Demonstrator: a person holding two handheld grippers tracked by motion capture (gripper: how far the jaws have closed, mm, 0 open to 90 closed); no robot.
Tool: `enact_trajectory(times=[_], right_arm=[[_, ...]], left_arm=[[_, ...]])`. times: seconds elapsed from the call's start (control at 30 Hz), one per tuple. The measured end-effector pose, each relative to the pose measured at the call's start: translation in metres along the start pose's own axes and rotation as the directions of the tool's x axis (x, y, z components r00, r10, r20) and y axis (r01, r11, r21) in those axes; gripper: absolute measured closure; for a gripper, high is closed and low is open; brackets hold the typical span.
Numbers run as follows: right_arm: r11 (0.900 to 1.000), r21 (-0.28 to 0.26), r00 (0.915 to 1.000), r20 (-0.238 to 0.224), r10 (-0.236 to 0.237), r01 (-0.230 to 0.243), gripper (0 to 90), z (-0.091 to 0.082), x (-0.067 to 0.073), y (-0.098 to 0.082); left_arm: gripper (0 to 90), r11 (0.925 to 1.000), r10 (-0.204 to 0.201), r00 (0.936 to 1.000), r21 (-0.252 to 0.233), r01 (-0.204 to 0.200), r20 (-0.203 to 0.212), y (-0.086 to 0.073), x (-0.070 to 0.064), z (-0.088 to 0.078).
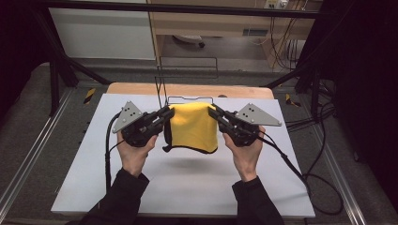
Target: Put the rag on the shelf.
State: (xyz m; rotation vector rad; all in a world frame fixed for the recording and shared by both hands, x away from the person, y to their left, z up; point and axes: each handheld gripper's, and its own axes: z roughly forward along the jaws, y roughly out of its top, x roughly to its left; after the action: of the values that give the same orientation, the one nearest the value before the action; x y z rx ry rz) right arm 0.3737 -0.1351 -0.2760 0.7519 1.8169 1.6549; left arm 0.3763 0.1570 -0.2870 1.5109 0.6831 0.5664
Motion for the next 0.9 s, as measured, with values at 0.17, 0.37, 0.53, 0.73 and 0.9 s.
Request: enact_trajectory(times=[0.17, 0.37, 0.53, 0.73, 0.9], right_arm=[[0.999, -0.04, 0.9999, 0.008, -0.008, 0.008, 83.9, -0.002, 0.002, 0.01], [0.995, -0.091, 0.9993, 0.025, -0.029, 0.031, 83.9, -0.003, 0.005, 0.025], [0.991, -0.123, 0.9986, 0.036, -0.04, 0.044, 84.0, -0.002, 0.007, 0.037], [0.986, -0.159, 0.9982, 0.046, -0.04, 0.047, 84.0, 0.0, 0.008, 0.049], [0.981, -0.186, 0.9977, 0.053, -0.042, 0.051, 84.0, 0.002, 0.008, 0.061]], left_arm=[[80.0, 0.9996, 0.007, 1.0, -0.027, -0.007, 0.001, 0.011, -0.001, -0.002], [79.9, 0.9974, 0.015, 0.9999, -0.07, -0.016, -0.007, 0.025, -0.003, -0.005], [79.9, 0.9948, 0.023, 0.9996, -0.099, -0.025, -0.015, 0.037, -0.004, -0.006], [80.0, 0.9896, 0.024, 0.9994, -0.141, -0.027, -0.023, 0.05, -0.004, -0.007], [80.0, 0.984, 0.022, 0.9992, -0.176, -0.027, -0.032, 0.06, -0.002, -0.007]])
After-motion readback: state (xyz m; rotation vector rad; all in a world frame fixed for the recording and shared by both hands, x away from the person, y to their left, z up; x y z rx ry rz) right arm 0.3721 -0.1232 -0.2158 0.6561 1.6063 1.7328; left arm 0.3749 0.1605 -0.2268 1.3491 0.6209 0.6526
